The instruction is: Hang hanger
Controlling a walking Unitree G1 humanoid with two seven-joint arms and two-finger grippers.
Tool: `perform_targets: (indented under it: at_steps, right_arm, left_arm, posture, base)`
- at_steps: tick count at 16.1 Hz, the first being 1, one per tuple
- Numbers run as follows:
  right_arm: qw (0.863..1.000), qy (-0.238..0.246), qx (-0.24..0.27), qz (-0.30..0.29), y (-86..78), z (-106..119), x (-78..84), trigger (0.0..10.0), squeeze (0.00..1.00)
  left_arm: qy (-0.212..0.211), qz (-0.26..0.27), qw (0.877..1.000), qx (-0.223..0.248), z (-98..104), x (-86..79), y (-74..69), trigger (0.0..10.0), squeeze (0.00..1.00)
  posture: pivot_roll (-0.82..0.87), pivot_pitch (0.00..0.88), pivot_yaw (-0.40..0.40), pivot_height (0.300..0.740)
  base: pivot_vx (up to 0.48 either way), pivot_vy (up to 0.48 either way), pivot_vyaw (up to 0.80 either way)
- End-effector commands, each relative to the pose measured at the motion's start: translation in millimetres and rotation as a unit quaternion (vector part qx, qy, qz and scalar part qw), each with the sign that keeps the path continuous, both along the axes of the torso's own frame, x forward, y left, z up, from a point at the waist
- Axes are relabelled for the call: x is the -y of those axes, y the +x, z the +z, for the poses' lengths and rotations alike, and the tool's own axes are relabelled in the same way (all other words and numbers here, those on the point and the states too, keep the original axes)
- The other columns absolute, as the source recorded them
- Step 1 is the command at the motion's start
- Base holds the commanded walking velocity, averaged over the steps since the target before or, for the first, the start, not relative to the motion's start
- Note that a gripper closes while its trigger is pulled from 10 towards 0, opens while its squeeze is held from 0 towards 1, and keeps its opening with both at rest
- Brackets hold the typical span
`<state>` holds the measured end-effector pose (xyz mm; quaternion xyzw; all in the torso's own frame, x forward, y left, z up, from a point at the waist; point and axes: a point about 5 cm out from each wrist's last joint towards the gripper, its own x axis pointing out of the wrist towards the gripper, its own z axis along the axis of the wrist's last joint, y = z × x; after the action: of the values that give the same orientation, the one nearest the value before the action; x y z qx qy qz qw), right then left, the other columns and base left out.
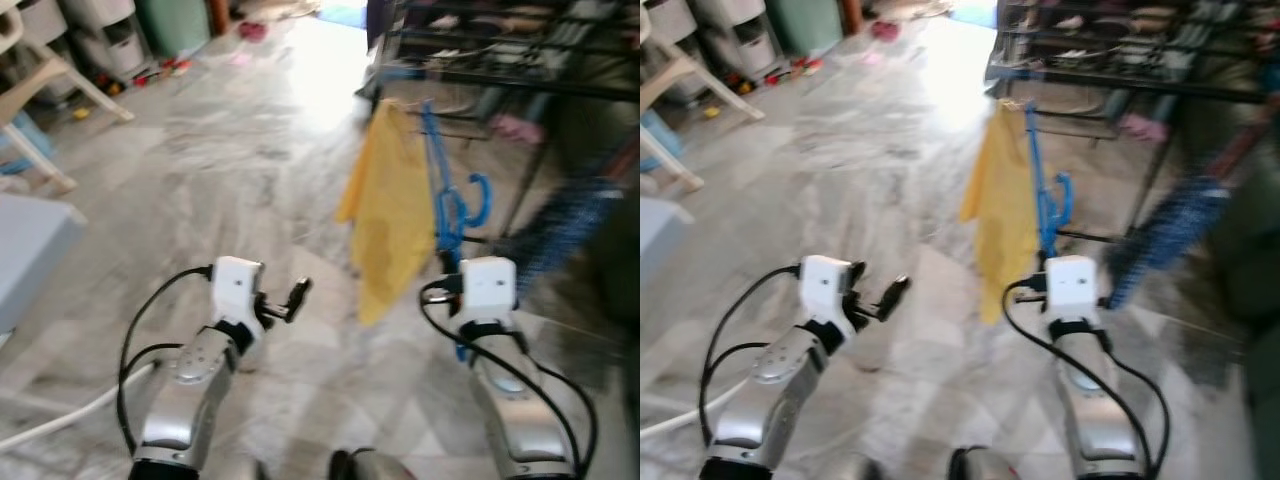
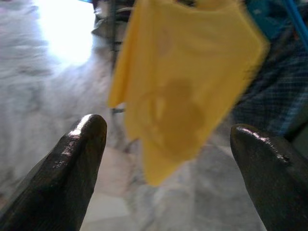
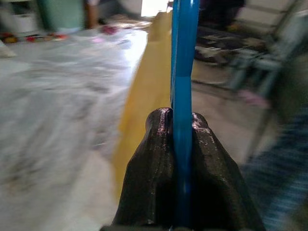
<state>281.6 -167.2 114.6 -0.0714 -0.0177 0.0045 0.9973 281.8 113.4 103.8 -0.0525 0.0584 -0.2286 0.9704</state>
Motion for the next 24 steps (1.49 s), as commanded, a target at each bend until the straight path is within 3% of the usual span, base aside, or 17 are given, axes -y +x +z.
perform_targets:
  at_steps: [1,12,19,24]
  right_arm:
    - [1.0,0.006,0.003,0.006,-2.3,-0.2,-6.3,10.0,0.0]
    - [1.0,0.005,-0.004,0.005,-1.5,-3.0,-5.3,10.0,0.0]
    - [1.0,0.008,-0.009,0.006,-2.3,-5.1,-6.8,10.0,0.0]
    - [1.0,0.011,-0.013,0.005,-2.9,-6.3,-7.2,10.0,0.0]
  left_arm:
    - [0.009,0.007,1.0,-0.007,-4.1,-7.2,-1.7,10.0,0.0]
    - [-0.014,-0.008,1.0,-0.003,-4.8,-6.9,-3.0,10.0,0.0]
    - [-0.013,-0.012,1.0,0.001,-5.9,-8.0,-5.3,10.0,0.0]
    - [-0.01,-0.015,1.0,-0.002,-7.9,-7.1,-7.1,10.0,0.0]
  posture:
    - [-0.08,0.19,-0.016,0.74]
    - [-0.08,0.176,-0.022,0.74]
    - [-0.08,0.178,-0.02,0.74]
    - [-0.08,0.187,-0.021,0.74]
  base:
    - [0.0,0.0,0.0]
    - [0.0,0.0,0.0]
    - [0.333,0.0,0.0]
    - [0.353,0.0,-0.76]
